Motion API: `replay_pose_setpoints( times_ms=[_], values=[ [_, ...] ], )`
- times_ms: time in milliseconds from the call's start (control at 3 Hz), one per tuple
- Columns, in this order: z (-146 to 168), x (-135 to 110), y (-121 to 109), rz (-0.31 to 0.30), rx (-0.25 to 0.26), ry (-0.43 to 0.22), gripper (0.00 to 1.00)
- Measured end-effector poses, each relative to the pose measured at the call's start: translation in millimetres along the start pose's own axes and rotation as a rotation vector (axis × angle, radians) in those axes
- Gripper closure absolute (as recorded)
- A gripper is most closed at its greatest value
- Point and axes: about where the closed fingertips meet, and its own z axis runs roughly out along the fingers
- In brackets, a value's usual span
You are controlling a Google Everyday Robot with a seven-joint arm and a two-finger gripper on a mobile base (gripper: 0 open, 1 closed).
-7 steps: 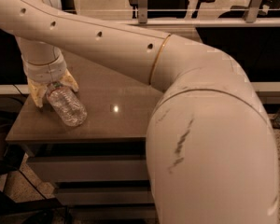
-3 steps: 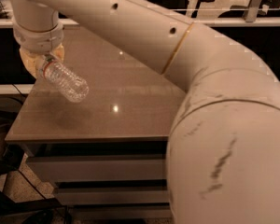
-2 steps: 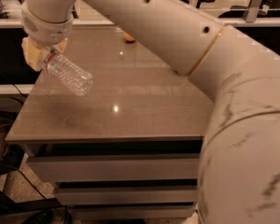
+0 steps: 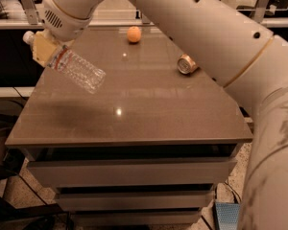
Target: Place water bottle upright
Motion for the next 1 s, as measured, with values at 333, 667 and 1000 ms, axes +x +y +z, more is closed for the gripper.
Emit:
replay_pose_setpoints(
  times_ms=[333, 667, 1000],
  values=[
    [1.1, 0.7, -0.6, -0.002, 0.0, -0.001, 1.0],
    [5.3, -0.6, -3.7, -0.005, 0.015, 0.059, 1.0],
    [20.8, -16.9, -17.9, -0.042, 0.092, 0.192, 1.0]
  ],
)
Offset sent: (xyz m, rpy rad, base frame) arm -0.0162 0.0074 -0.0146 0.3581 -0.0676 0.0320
